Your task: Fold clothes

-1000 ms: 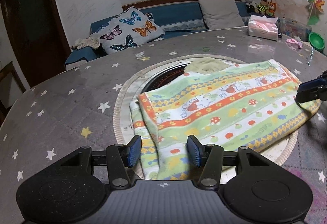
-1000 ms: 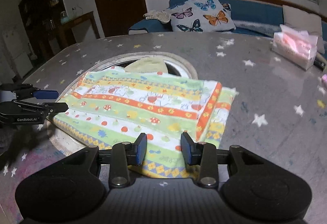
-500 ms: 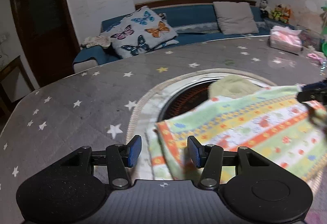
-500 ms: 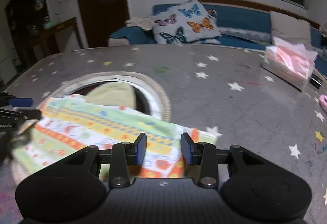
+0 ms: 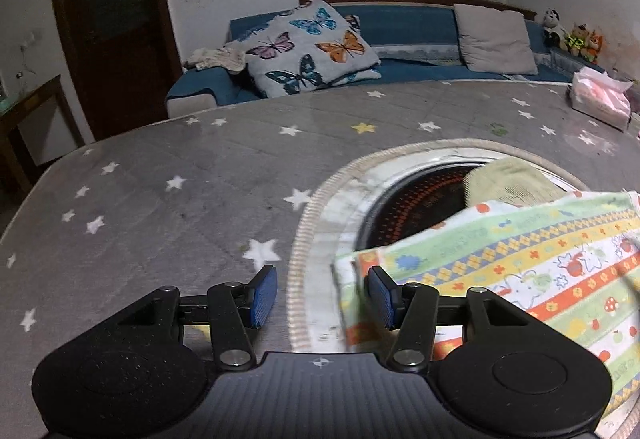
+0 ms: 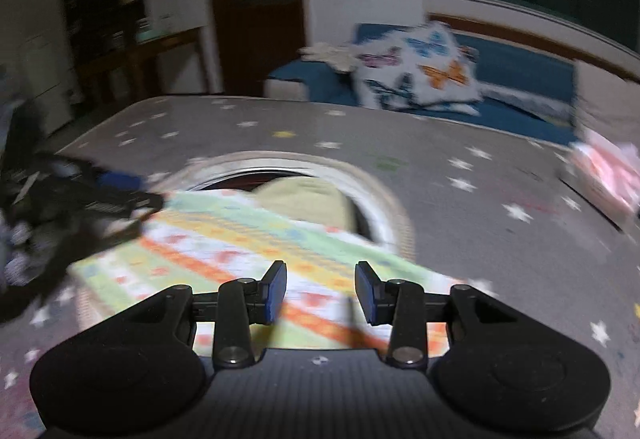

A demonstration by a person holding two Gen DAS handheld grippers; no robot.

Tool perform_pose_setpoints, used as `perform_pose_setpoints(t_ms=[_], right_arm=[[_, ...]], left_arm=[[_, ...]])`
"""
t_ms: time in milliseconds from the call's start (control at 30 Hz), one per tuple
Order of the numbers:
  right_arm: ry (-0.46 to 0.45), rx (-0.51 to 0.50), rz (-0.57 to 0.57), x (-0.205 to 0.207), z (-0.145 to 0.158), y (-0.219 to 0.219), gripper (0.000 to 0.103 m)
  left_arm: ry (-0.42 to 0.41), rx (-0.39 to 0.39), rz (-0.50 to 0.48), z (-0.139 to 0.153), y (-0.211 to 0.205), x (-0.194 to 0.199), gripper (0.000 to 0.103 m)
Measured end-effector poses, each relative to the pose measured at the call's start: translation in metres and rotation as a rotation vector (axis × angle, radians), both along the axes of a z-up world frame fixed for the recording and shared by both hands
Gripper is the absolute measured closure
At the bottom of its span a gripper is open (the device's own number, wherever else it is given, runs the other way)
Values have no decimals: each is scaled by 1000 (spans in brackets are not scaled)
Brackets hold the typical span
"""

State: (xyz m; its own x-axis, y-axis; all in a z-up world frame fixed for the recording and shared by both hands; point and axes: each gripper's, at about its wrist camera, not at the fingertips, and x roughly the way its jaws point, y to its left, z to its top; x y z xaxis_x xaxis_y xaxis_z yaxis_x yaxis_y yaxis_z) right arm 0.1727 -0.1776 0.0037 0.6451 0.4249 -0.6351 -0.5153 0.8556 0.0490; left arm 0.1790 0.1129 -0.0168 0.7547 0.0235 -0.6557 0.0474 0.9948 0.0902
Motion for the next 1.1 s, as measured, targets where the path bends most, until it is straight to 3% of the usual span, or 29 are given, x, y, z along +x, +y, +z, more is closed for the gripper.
perform_pose_setpoints(t_ms=[133, 267, 467, 667, 733, 833, 1100], right_arm=[[-12, -27, 150, -22, 2, 41, 65], [-9, -51, 295, -40, -5, 84, 65], [-32, -117, 438, -61, -20, 140, 65], [-84, -187, 458, -65, -36, 167, 67], [-88, -185, 448, -63, -36, 169, 76], [-71, -148, 423, -59, -30, 163, 89], [-66, -26, 359, -54, -4, 137, 94]], left_arm=[[-8, -37, 43, 9, 19, -6, 49], [-13, -88, 93, 17, 39, -15, 35], [-12, -137, 108, 20, 52, -35, 30], [26, -249, 99, 17, 56, -47, 28], [40, -284, 90, 16, 55, -49, 27], [56, -352, 84, 18, 53, -49, 22], [139, -523, 115, 17, 45, -40, 19]])
